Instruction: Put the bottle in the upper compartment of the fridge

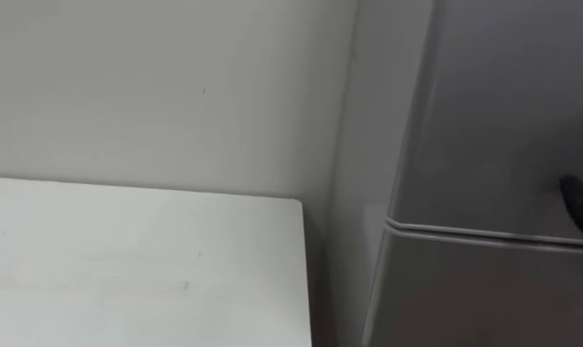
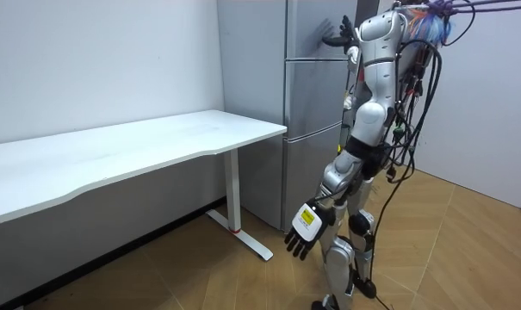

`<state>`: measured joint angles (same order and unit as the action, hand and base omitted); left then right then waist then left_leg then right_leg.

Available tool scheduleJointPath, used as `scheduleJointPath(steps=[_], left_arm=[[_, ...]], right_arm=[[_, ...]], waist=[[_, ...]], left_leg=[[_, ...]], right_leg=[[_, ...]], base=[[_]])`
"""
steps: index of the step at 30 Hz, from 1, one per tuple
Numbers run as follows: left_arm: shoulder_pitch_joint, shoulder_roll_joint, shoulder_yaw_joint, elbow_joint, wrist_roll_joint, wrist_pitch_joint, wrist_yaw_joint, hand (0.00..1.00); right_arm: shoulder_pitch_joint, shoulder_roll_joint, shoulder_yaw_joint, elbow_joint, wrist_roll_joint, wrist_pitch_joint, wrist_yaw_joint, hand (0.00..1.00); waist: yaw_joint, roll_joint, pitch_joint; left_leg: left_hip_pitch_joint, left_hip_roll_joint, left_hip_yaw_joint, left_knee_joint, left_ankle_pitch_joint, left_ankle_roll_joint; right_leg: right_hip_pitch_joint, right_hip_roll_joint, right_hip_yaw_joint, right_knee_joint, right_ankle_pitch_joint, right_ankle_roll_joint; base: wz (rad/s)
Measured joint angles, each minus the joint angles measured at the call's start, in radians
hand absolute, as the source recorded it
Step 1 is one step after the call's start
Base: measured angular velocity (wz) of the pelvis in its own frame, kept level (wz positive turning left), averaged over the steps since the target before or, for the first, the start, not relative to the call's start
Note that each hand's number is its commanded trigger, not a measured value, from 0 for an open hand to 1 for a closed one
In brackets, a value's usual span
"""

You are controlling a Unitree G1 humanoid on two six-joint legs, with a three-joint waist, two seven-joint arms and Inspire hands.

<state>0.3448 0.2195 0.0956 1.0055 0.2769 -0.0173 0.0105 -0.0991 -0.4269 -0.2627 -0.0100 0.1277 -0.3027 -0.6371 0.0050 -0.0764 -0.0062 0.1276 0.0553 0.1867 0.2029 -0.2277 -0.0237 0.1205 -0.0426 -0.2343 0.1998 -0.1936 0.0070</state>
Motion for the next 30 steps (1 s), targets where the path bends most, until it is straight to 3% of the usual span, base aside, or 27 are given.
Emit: scheduleJointPath(steps=[4,10,16,25,30], left_arm=[[0.002,0.000,0.038,-0.001,-0.006,0.003,0.016,0.00],[0.005,-0.001,0.064,-0.010,-0.008,0.002,0.028,0.00],[0.020,0.000,0.067,-0.045,-0.009,-0.016,0.027,0.00],[0.023,-0.001,0.067,-0.051,-0.012,-0.015,0.051,0.00],[0.031,-0.010,0.073,-0.053,-0.011,-0.011,0.073,0.00]], right_arm=[[0.000,-0.050,-0.076,0.002,-0.001,0.035,-0.046,0.00],[0.004,-0.052,-0.164,0.079,0.022,0.045,-0.073,0.00],[0.067,-0.052,-0.216,0.128,0.093,0.052,-0.083,0.00],[0.195,-0.051,-0.233,0.267,0.285,0.065,-0.147,0.00],[0.244,-0.031,-0.233,0.391,0.301,0.079,-0.145,0.00]], waist=[[-0.004,-0.008,-0.0015],[-0.031,-0.021,0.0081],[-0.053,-0.022,0.0078],[-0.055,-0.016,-0.0003],[-0.057,-0.002,-0.0044]], left_leg=[[-0.012,0.001,0.001,0.002,0.000,0.000],[-0.015,0.001,0.000,0.003,0.000,0.000],[-0.016,0.001,0.004,0.001,0.000,0.000],[-0.017,0.000,0.009,-0.010,0.000,0.000],[-0.016,0.000,0.013,-0.007,0.000,-0.001]], right_leg=[[-0.010,0.000,-0.004,0.001,-0.001,0.000],[-0.016,-0.002,-0.013,0.002,-0.003,0.001],[-0.018,-0.002,-0.012,0.001,-0.004,0.003],[-0.016,0.001,-0.005,-0.014,-0.003,0.003],[-0.014,0.000,-0.002,-0.013,-0.003,0.003]], base=[[0.00],[0.02],[0.00],[0.00],[-0.02]])
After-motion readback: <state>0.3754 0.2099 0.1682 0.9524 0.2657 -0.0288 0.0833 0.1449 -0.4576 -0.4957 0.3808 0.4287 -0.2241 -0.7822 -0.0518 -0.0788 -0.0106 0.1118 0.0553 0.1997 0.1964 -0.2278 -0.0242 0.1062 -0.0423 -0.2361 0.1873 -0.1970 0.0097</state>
